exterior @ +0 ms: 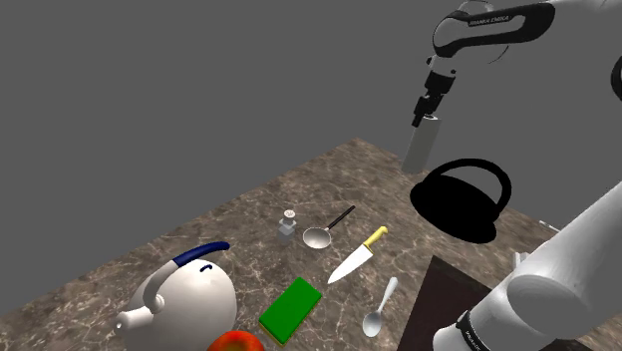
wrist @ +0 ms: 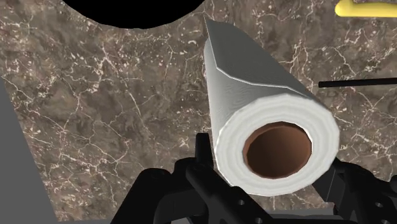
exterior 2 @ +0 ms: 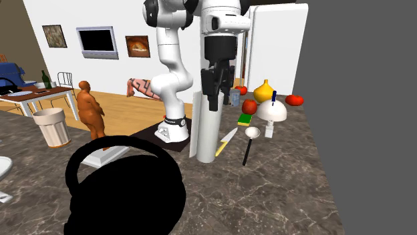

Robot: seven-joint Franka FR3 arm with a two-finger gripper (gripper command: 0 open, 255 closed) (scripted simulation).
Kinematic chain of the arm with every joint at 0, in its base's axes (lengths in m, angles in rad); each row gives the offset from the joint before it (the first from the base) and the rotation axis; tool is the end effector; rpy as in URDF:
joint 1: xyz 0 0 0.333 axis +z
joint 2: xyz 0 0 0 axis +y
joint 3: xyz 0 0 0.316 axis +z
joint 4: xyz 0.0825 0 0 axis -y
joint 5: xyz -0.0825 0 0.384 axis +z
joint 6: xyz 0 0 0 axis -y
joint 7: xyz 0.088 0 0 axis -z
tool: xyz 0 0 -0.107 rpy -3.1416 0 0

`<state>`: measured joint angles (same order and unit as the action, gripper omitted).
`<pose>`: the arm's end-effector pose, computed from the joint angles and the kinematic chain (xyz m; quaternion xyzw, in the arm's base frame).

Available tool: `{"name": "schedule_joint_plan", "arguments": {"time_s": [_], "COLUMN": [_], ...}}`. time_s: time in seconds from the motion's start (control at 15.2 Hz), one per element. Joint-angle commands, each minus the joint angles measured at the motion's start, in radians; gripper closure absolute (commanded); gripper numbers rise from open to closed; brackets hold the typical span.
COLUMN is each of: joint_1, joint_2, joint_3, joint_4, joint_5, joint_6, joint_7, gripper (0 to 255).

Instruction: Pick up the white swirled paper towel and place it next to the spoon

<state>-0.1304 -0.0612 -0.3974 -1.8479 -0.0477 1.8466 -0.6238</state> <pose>0.4718 -0.2849 0.5476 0.9981 0.0538 0.0170 0.0245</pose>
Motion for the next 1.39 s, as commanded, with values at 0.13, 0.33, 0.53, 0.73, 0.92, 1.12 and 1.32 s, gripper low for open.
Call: {"name": "schedule_joint_plan", "arguments": {"time_s": [0.13, 0.33, 0.53, 0.73, 0.92, 1.12, 1.32], "joint_1": [0.018, 0.024, 0.027, 0.03, 0.034, 0.038, 0.044], "joint_2": [-0.151, -0.259, -0.36, -0.456, -0.544, -0.625, -0.699], "joint_3": [0.039, 0.078, 0.119, 0.163, 0.207, 0.253, 0.299], "joint_4": [-0.108, -0.175, -0.23, -0.274, -0.307, -0.328, -0.337], "joint_5": [-0.055, -0.083, -0.098, -0.103, -0.097, -0.083, -0.062], "joint_6": [-0.036, -0.077, -0.125, -0.18, -0.241, -0.306, -0.374], "joint_7": [0.073, 0.125, 0.173, 0.218, 0.261, 0.303, 0.344], "gripper": [255, 255, 255, 255, 255, 255, 255]}}
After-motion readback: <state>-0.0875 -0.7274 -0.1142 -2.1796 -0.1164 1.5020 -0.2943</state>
